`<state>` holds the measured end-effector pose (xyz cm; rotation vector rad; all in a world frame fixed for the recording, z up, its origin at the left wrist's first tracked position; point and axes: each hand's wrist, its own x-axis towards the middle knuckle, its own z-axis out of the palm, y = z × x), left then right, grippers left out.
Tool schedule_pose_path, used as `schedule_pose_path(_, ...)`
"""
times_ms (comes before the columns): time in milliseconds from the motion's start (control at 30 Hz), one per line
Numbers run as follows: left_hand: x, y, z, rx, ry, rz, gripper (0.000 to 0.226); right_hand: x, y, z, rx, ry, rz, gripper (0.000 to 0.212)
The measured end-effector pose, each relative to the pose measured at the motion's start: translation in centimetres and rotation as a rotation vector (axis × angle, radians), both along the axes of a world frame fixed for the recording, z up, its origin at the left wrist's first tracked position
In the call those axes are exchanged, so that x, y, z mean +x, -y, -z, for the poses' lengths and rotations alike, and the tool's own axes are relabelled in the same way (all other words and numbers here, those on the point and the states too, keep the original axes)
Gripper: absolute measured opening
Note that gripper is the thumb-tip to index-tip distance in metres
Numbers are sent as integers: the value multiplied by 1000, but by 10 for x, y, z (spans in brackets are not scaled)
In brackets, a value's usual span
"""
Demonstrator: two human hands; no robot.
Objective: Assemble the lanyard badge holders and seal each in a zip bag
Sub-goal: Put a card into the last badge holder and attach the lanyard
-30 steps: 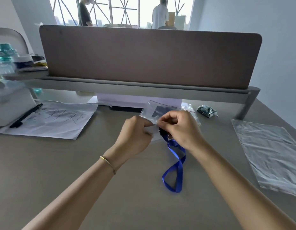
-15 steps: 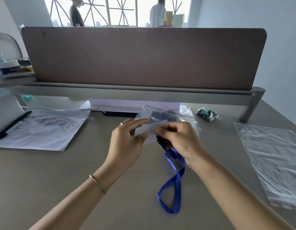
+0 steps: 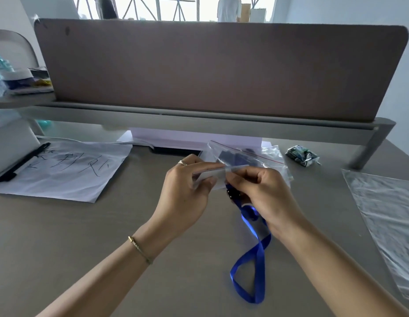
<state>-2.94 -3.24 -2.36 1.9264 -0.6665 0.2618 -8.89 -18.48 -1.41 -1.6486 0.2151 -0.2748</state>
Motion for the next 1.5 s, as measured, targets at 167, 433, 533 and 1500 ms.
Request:
schedule_pose_path(167,5,-1,-2,-112,-79,-55,22,-3,-8,-1,76,-50,-154,23)
schedule_pose_path(433,22,-11,-8,-719,-959,32,22,0,-20,25,26,-199,-390,46)
schedule_pose_path(533,23,-13,-11,-737,-1106,49,24,-2,-21,25,63,-258,-464,46)
schedule_pose_path(1500,17,-24,-20,417,-329,32,37,-6,11,-11,166,-347,-376,37)
